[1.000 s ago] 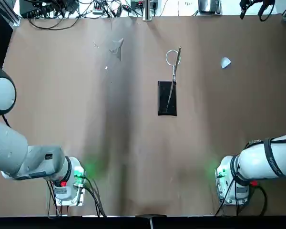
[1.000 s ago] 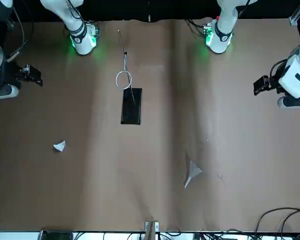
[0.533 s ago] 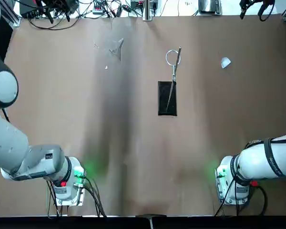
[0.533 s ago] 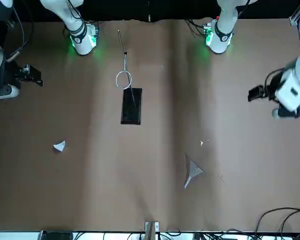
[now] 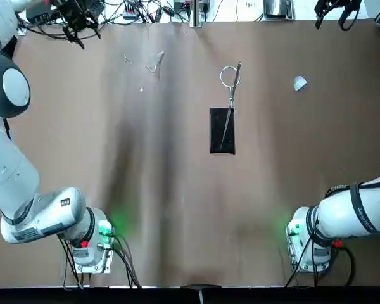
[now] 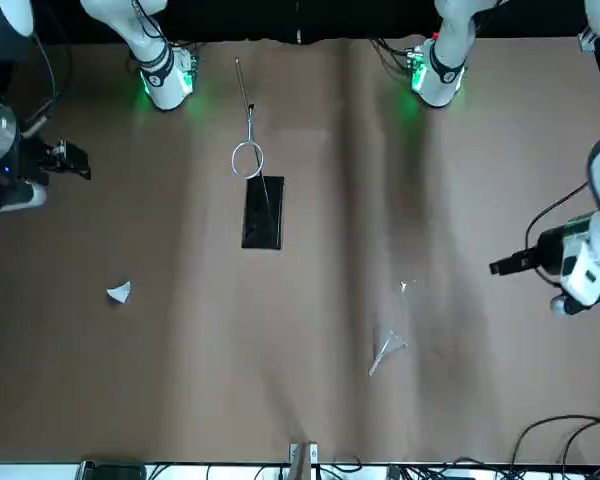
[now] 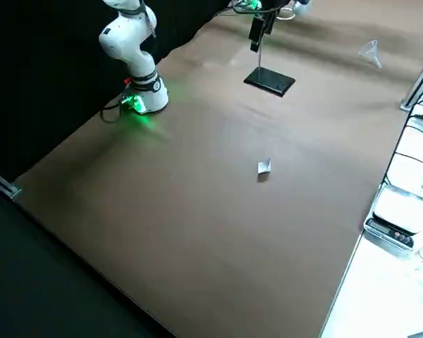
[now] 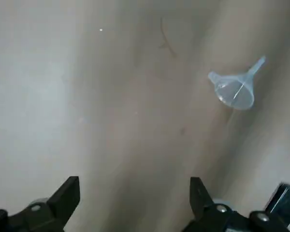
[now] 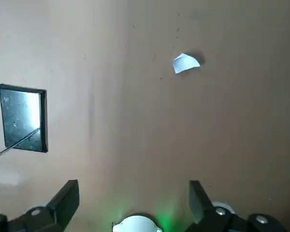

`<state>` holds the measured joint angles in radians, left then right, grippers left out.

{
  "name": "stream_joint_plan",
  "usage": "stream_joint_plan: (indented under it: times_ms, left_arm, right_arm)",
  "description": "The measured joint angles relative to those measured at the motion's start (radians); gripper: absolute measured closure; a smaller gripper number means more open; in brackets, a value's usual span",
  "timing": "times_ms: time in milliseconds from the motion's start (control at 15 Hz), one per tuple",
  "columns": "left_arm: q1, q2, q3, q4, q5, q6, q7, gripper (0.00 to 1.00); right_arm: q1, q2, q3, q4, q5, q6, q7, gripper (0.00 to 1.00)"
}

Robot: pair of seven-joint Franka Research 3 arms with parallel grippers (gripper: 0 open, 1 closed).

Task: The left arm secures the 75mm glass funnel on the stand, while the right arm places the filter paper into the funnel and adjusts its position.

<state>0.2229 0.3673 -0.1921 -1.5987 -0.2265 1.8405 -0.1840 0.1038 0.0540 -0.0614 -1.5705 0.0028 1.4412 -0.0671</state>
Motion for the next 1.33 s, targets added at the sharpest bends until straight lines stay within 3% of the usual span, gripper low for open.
stream_joint_plan:
  times_ms: [467,667,733,867,1133,1333]
  left_arm:
    - [-0.03,0.006,-0.079,-0.3,-0.286,0.525,-0.174,0.0]
    - [-0.059,0.035,-0.091,-0.348,-0.487,0.691,-0.181,0.0]
    - [-0.133,0.079,-0.093,-0.351,-0.596,0.862,-0.211,0.0]
    - [-0.221,0.133,-0.095,-0.336,-0.672,1.0,-0.258,0.0]
    - [-0.26,0.204,-0.093,-0.295,-0.699,1.041,-0.292,0.0]
    - [-0.249,0.223,-0.093,-0.279,-0.699,1.04,-0.292,0.0]
  right_arm:
    - [0.005,0.073,0.01,-0.011,0.004,0.07,0.0,0.0]
    - [0.005,0.099,0.011,-0.022,0.005,0.07,0.0,0.0]
    - [0.004,0.118,0.01,-0.024,0.006,0.071,0.001,0.0]
    - [-0.009,0.14,0.008,-0.025,0.014,0.071,0.009,0.0]
    - [-0.144,0.197,0.001,-0.027,0.151,0.067,0.018,0.0]
    - [-0.223,0.227,-0.002,-0.028,0.176,0.063,0.018,0.0]
